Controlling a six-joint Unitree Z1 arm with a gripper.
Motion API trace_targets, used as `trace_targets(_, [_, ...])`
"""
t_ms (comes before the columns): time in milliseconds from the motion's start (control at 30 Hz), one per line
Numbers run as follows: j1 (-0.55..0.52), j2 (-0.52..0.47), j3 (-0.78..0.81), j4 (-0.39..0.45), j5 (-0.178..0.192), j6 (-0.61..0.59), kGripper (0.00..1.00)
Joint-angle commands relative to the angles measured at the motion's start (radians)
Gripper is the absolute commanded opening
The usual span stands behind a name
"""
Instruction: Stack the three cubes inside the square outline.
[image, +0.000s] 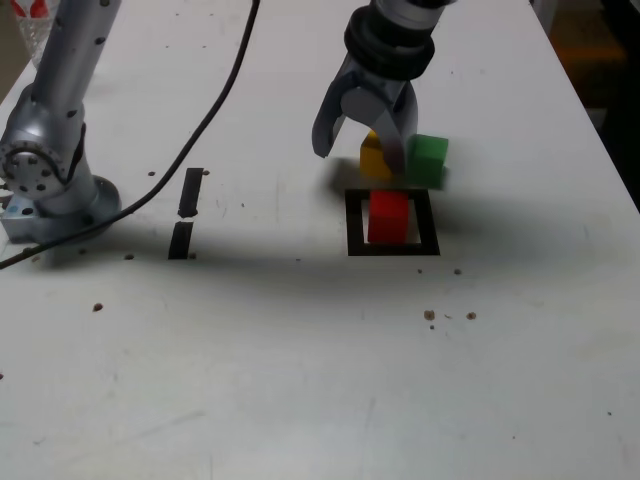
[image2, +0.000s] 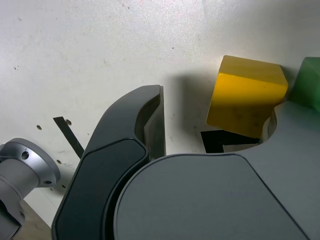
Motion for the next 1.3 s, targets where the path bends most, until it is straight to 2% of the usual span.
trace_targets(0, [0.005, 0.006, -0.006, -0.002, -0.002, 0.004, 0.79])
trace_targets(667, [0.044, 0.041, -0.022, -0.017, -0.033, 0.059, 0.78])
trace_targets(833, [0.048, 0.041, -0.029, -0.02, -0.036, 0.071, 0.65])
trace_targets(1100, [0.052, 0.037, -0.028, -0.024, -0.041, 0.074, 0.38])
trace_targets(1267, [0.052, 0.034, -0.024, -0.031, -0.049, 0.074, 0.27])
